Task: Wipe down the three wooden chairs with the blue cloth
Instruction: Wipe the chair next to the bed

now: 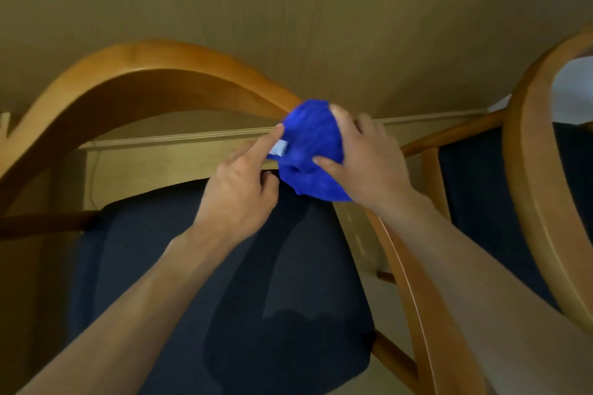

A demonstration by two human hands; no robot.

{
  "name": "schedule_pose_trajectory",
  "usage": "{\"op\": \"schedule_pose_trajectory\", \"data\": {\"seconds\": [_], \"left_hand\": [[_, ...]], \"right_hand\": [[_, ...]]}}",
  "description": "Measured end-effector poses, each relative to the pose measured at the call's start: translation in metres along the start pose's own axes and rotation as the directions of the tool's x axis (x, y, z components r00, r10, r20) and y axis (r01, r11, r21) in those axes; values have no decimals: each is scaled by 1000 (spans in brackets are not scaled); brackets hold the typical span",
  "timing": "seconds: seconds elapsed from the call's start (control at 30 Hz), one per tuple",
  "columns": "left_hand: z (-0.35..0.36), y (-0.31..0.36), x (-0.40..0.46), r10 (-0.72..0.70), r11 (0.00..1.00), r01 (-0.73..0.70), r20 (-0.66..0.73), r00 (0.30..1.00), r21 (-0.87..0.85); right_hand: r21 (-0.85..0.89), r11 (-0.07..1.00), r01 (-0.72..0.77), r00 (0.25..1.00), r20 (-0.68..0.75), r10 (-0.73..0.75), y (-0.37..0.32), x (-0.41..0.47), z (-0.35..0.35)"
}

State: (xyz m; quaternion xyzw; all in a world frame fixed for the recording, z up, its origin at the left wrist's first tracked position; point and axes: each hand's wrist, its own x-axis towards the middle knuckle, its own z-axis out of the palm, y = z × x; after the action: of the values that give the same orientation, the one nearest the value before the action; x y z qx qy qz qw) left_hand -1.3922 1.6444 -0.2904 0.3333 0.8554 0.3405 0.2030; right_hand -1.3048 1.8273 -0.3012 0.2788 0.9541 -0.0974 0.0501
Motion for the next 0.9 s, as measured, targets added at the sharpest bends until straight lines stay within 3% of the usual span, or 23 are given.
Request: {"op": "schedule_pose_trajectory", "data": {"seconds": [0.1,0.2,0.3,0.43,0.6,0.77,0.9], "left_hand": [[0,3,3,14,998,-13,14,1000,-68],[-13,-7,7,28,997,-31,-35,999,-69],[-39,-26,5,22,998,-27,-87,996,-65],[-82,-49,-4,-11,998,21,-173,985,55],[-142,-73,-18,-40,962,150,-428,903,227],[-173,-103,-29,-135,943,257,-463,876,211],[-181,-121,-44,-216,917,340,-459,862,207]], "right_hand": [[-56,992,-114,993,12,115,4,-24,-1],[-157,980,-126,991,12,130,-15,-6,-4],[-125,992,-7,998,56,14,-49,34,-9],[124,972,202,975,71,-211,-116,80,-28],[-37,868,496,859,167,-484,-202,111,-54],[-274,647,712,703,278,-655,-291,106,-45],[-318,509,800,595,313,-740,-332,94,-21]]}}
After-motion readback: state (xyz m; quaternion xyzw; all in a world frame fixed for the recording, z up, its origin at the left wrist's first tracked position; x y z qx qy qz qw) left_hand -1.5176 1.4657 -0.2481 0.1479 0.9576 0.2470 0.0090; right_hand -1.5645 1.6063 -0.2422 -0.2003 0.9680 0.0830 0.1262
